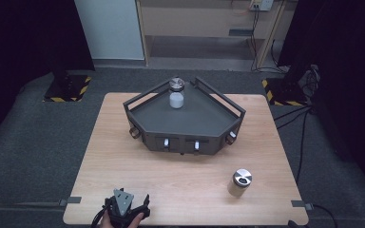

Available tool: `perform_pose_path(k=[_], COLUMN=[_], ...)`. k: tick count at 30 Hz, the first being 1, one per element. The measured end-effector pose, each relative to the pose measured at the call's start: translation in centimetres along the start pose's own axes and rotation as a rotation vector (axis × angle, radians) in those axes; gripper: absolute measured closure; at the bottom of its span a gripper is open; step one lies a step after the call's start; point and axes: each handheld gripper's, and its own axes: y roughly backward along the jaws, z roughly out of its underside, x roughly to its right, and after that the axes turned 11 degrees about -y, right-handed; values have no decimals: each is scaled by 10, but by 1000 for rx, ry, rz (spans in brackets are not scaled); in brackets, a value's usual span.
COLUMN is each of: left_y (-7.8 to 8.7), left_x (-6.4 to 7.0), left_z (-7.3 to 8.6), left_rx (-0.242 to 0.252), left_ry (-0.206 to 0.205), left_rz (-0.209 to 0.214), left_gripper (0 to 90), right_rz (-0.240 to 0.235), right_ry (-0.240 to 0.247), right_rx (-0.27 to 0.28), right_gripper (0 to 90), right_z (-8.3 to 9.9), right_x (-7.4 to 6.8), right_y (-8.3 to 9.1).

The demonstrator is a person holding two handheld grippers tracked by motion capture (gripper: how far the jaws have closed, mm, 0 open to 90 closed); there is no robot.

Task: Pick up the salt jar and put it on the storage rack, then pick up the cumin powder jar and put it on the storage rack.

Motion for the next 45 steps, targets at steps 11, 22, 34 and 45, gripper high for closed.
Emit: perform_pose_path(k=[11, 22, 34, 45], left_y=[2, 1, 4, 7], left_x=[-2, -2, -1, -2], left_z=[6, 7, 10, 11], left_rx=[12, 9, 55, 71], left_ry=[1, 4, 8, 35], left_rz=[-20, 3, -29, -32], left_gripper=[91, 91, 92, 91], right_rz=[6, 0, -2, -35], right_ry=[2, -3, 3, -10], right_rx=[8, -9, 7, 29], right_gripper=[35, 35, 35, 24], right_z=[-1, 1, 0, -4], right_x=[1, 1, 2, -4], right_y=[1, -1, -1, 4])
